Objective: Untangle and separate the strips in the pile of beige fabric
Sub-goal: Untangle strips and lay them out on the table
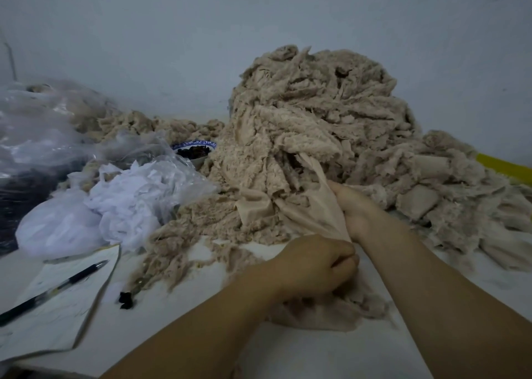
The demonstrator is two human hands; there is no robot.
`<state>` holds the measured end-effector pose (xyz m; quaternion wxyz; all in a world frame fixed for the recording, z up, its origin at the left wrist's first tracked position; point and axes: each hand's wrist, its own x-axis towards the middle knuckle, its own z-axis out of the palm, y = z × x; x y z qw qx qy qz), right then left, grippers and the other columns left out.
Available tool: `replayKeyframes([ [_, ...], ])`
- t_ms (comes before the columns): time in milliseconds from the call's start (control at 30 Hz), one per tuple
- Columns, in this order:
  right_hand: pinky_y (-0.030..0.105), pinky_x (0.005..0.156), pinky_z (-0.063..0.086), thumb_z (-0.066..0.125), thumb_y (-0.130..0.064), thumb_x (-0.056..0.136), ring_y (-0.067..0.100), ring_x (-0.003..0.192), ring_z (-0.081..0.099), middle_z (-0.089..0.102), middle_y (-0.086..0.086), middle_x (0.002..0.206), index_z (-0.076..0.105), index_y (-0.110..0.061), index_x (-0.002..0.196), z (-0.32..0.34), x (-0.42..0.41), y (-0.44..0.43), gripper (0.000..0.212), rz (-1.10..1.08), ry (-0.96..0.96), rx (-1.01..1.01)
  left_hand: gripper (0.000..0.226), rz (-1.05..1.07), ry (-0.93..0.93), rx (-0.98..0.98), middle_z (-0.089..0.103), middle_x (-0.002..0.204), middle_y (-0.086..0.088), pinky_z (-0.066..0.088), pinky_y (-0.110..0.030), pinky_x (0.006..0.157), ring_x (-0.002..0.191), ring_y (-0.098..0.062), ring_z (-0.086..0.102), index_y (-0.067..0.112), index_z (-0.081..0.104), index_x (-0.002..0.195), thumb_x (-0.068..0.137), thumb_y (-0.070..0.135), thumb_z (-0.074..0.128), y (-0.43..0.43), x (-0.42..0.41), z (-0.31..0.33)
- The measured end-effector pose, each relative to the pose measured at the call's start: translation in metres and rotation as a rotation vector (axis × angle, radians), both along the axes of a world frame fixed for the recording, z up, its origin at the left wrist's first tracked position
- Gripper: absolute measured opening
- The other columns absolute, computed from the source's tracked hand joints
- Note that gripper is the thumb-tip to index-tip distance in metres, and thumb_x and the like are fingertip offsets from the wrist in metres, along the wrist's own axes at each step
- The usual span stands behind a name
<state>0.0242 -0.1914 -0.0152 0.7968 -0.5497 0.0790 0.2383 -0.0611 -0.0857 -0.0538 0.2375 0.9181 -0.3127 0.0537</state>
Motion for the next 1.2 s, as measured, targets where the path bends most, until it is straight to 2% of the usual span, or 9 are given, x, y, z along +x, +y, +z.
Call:
replayKeyframes([
  [100, 0.037, 0.067, 0.062, 0.05, -0.046, 0.101, 0.025, 0.082, 0.073, 0.073, 0.018, 0.105, 0.068, -0.008, 0.12, 0.002, -0.004, 0.005, 0.046, -0.086, -0.05, 0.093, 0.04, 0.208, 0.357, -0.414, 0.06, 0.064, 0.009, 0.044, -0.03, 0.063, 0.059, -0.002, 0.053, 0.018, 0.06, 0.072, 0.1, 0.042, 0.043, 0.007, 0.004, 0.0],
  [233, 0.041, 0.077, 0.06, 0.052, -0.051, 0.098, 0.029, 0.095, 0.071, 0.073, 0.015, 0.105, 0.071, -0.003, 0.106, -0.011, -0.02, 0.011, 0.053, -0.061, 0.016, 0.114, 0.049, 0.432, 0.967, -1.35, 0.077, 0.092, -0.009, 0.058, -0.029, 0.066, 0.083, -0.019, 0.074, 0.011, 0.07, 0.114, 0.097, 0.053, 0.051, 0.01, 0.029, 0.008],
  [367, 0.036, 0.057, 0.06, 0.052, -0.046, 0.1, 0.027, 0.074, 0.074, 0.076, 0.015, 0.096, 0.074, -0.008, 0.109, -0.033, -0.036, -0.014, 0.045, -0.073, 0.04, 0.145, 0.022, 0.536, 0.95, -1.851, 0.074, 0.09, -0.009, 0.057, -0.04, 0.089, 0.102, -0.024, 0.069, 0.009, 0.07, 0.107, 0.096, 0.027, 0.061, 0.028, 0.053, 0.025],
  [500, 0.041, 0.056, 0.059, 0.047, -0.054, 0.099, 0.027, 0.068, 0.074, 0.077, 0.012, 0.093, 0.072, -0.014, 0.111, -0.03, -0.022, -0.057, 0.048, -0.244, 0.02, 0.101, 0.025, 0.397, 0.796, -2.14, 0.05, 0.048, 0.004, 0.033, -0.019, 0.04, 0.04, -0.008, 0.043, 0.013, 0.06, 0.077, 0.1, 0.017, 0.052, 0.073, 0.055, 0.032],
  [567, 0.044, 0.069, 0.058, 0.047, -0.055, 0.098, 0.028, 0.079, 0.072, 0.075, 0.012, 0.102, 0.071, -0.014, 0.117, -0.028, -0.017, -0.065, 0.05, -0.287, 0.004, 0.097, 0.031, 0.305, 0.742, -2.249, 0.031, 0.045, 0.009, 0.013, -0.018, 0.039, 0.033, -0.006, 0.02, 0.018, 0.05, 0.074, 0.104, 0.019, 0.043, 0.101, 0.053, 0.026],
  [800, 0.044, 0.051, 0.059, 0.052, -0.055, 0.096, 0.03, 0.072, 0.075, 0.077, 0.014, 0.093, 0.074, -0.015, 0.104, -0.034, -0.012, -0.056, 0.047, -0.251, -0.017, 0.166, 0.04, 0.52, 0.623, -2.299, 0.03, 0.041, 0.008, 0.011, -0.018, 0.031, 0.029, -0.007, 0.016, 0.018, 0.045, 0.07, 0.107, 0.029, 0.035, 0.129, 0.049, 0.011],
  [967, 0.044, 0.055, 0.06, 0.051, -0.042, 0.098, 0.031, 0.078, 0.075, 0.076, 0.016, 0.096, 0.074, -0.01, 0.108, -0.021, -0.01, -0.076, 0.041, -0.237, -0.059, 0.183, 0.046, 1.024, 0.321, -1.905, 0.04, 0.04, 0.008, 0.022, -0.012, 0.031, 0.028, -0.007, 0.029, 0.02, 0.048, 0.067, 0.105, 0.042, 0.037, 0.136, 0.053, 0.005],
  [1100, 0.027, 0.054, 0.058, 0.053, -0.046, 0.098, 0.019, 0.061, 0.069, 0.07, 0.004, 0.071, 0.073, -0.013, 0.096, -0.019, -0.016, -0.053, 0.038, -0.189, -0.068, 0.132, 0.077, 0.742, 0.738, -1.699, 0.065, 0.1, -0.017, 0.055, -0.034, 0.068, 0.086, -0.025, 0.066, -0.002, 0.056, 0.112, 0.091, 0.07, 0.041, 0.1, 0.053, 0.015],
  [1200, 0.03, 0.055, 0.055, 0.051, -0.041, 0.101, 0.018, 0.062, 0.068, 0.071, 0.006, 0.072, 0.07, -0.012, 0.099, -0.028, -0.029, -0.025, 0.036, -0.105, -0.133, 0.008, 0.087, 0.464, 1.044, -1.391, 0.057, 0.129, -0.021, 0.053, -0.036, 0.091, 0.112, -0.03, 0.059, -0.006, 0.044, 0.135, 0.089, 0.068, 0.05, 0.051, 0.052, 0.024],
])
